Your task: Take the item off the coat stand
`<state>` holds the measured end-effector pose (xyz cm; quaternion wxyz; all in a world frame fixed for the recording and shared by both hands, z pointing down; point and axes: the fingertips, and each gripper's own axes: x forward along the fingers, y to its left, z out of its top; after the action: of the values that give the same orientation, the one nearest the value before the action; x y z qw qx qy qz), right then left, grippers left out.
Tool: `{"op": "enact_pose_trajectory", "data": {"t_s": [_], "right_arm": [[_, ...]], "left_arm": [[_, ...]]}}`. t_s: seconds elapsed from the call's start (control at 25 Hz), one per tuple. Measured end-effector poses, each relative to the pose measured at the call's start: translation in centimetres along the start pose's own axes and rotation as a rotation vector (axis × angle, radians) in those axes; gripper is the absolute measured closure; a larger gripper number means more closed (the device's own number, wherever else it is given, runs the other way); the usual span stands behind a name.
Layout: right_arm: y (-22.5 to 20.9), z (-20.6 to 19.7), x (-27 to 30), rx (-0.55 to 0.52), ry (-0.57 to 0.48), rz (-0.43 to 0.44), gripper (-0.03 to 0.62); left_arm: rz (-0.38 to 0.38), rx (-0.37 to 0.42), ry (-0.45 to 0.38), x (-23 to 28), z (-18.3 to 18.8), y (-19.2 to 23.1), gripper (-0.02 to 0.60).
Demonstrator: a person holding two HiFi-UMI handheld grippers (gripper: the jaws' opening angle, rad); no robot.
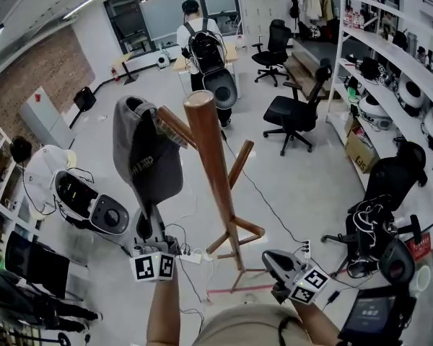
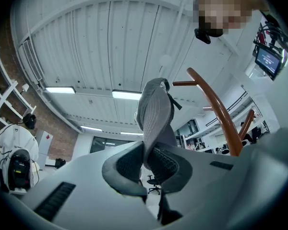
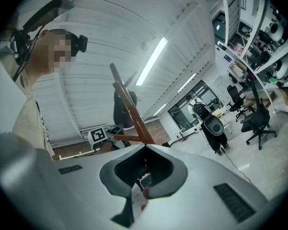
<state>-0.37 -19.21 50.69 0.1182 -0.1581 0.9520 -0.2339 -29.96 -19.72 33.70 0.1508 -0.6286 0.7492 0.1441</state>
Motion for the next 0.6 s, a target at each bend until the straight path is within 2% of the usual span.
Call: {"op": "enact_pose_trajectory", "data": {"t_s": [0.6], "right_arm": [[0.2,0.2,0.2,-0.005,0.008,0.023,0.579]], "left_arm": [[0.013,0.01,0.046,-2.7,-1.6,0.3,0.549]]}}
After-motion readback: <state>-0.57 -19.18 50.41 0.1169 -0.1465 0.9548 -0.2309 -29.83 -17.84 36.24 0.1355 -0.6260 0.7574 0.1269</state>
